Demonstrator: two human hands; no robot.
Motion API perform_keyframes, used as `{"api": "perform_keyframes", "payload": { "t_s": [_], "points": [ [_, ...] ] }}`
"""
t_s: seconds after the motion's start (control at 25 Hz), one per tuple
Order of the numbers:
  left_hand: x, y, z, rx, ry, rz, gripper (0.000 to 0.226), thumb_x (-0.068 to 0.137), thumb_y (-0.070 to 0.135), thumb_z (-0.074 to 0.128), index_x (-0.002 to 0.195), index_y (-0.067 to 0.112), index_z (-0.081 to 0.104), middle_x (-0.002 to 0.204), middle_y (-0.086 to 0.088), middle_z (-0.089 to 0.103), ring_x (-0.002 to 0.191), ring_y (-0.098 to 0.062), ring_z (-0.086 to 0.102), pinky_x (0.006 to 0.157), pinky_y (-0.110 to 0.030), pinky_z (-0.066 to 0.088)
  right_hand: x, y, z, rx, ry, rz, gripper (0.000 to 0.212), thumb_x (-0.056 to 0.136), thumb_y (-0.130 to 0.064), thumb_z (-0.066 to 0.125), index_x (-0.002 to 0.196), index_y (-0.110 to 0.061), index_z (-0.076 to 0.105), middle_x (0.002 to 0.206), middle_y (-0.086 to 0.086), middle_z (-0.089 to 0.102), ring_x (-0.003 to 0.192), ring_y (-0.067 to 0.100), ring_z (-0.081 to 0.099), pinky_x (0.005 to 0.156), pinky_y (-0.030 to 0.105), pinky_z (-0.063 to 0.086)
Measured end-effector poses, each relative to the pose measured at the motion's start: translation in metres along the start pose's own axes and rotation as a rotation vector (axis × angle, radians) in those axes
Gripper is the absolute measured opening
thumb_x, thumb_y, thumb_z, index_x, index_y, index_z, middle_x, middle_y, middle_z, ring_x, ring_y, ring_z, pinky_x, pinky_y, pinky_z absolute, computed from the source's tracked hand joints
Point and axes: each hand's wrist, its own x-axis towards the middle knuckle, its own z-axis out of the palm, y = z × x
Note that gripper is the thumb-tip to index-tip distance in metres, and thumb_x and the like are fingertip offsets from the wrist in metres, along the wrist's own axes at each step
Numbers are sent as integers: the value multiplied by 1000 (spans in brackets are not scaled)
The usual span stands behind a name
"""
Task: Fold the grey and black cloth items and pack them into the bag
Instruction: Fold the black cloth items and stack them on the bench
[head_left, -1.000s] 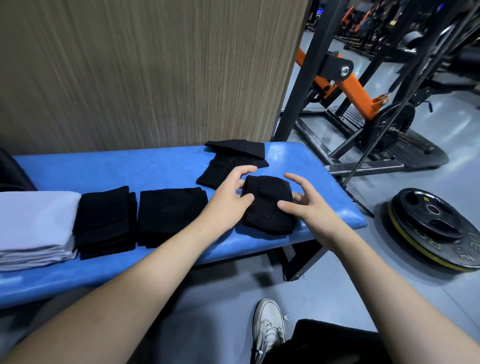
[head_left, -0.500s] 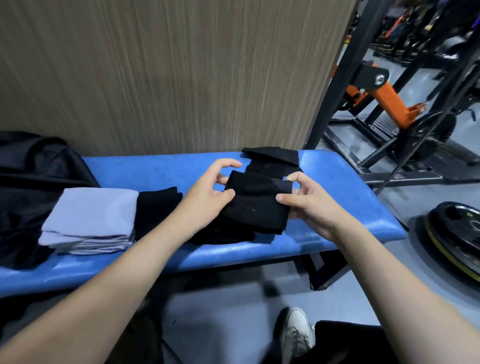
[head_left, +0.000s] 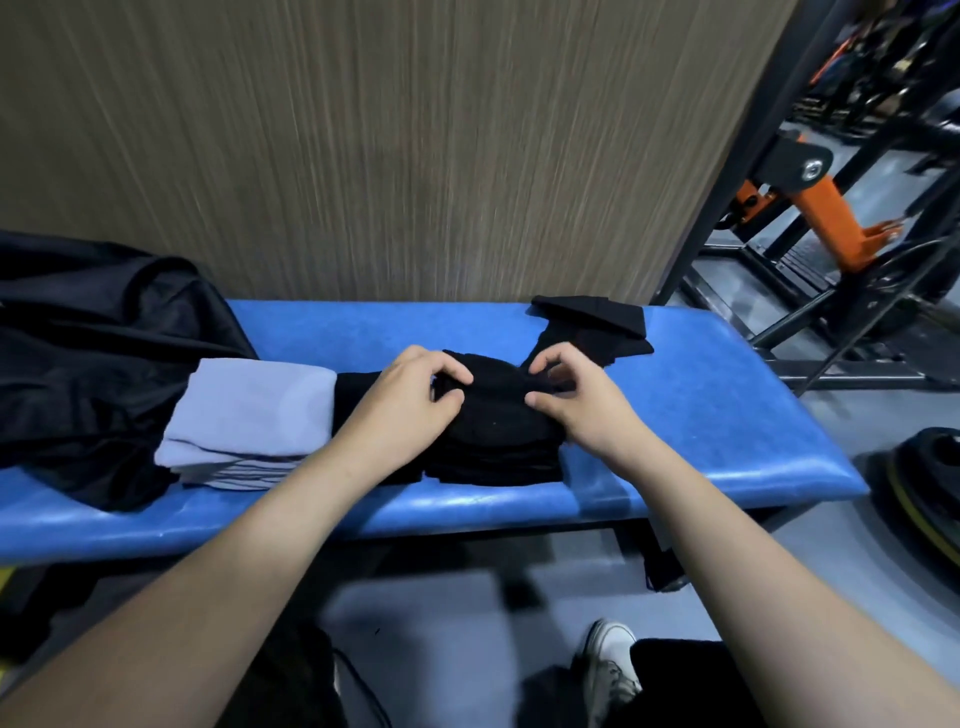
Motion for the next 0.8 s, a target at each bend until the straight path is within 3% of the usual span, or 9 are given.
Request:
{"api": "perform_keyframes", "payload": {
  "t_s": [0.08,0.16,0.24,0.32,0.44,0.52,0.6,0.72,0.8],
  "points": [
    [-1,-5,1,158,-57,-3,15,91,31,62,106,32,61,108,9,47,95,-7,50,85,-22,36,2,8,5,-184,-40,-43,17,88,-17,69,98,-25,58,94,-6,55,62,4,45,63,19,38],
    [-2,-9,3,346,-52,37,23,92,39,59,114,33,58,121,8,44,117,-15,43,99,-29,32,2,14,6,-363,-55,-72,15,91,-24,67,104,-27,59,101,-8,50,72,2,49,73,21,40],
    [-3,-8,0,428,16,122,29,94,42,54,123,35,54,143,7,35,134,-17,30,108,-34,26,1,16,7,-472,6,-124,19,94,-33,61,112,-27,59,108,-8,45,93,10,54,85,28,45],
    [-4,-7,0,475,-4,218,45,99,49,39,142,38,41,160,11,18,149,-13,10,118,-35,14,-1,13,6,-545,73,-267,34,94,-45,53,123,-27,59,124,-6,47,116,16,48,101,34,41],
    [-9,-8,6,642,-171,241,77,86,66,-2,157,36,8,165,14,-5,151,-9,-11,123,-37,-6,-8,14,7,-630,-50,-391,59,93,-59,36,143,-29,46,152,-6,38,143,14,29,116,35,23],
    [-11,-14,11,716,-268,191,82,83,68,-9,157,34,-1,164,12,-9,151,-8,-13,123,-39,-8,-13,25,13,-720,-186,-373,73,93,-70,25,153,-30,32,161,-7,26,151,12,15,120,39,18],
    [-9,-21,14,733,-279,188,91,76,73,-17,157,34,-3,165,12,-9,151,-7,-10,123,-40,-7,-16,38,19,-758,-250,-345,79,90,-75,13,156,-33,21,164,-10,16,152,9,5,121,43,18],
    [-8,-30,17,795,-273,218,114,59,78,-38,157,34,-1,165,10,-5,151,-8,-6,123,-41,-6,-17,42,22,-751,-230,-336,76,91,-73,13,156,-34,18,165,-12,12,152,8,1,120,45,20],
    [-11,-31,18,798,-253,223,109,65,80,-31,157,33,5,166,9,0,152,-9,0,123,-42,-4,-19,41,21,-747,-223,-332,77,91,-75,15,156,-34,20,164,-12,13,152,8,2,120,44,20]
  ]
}}
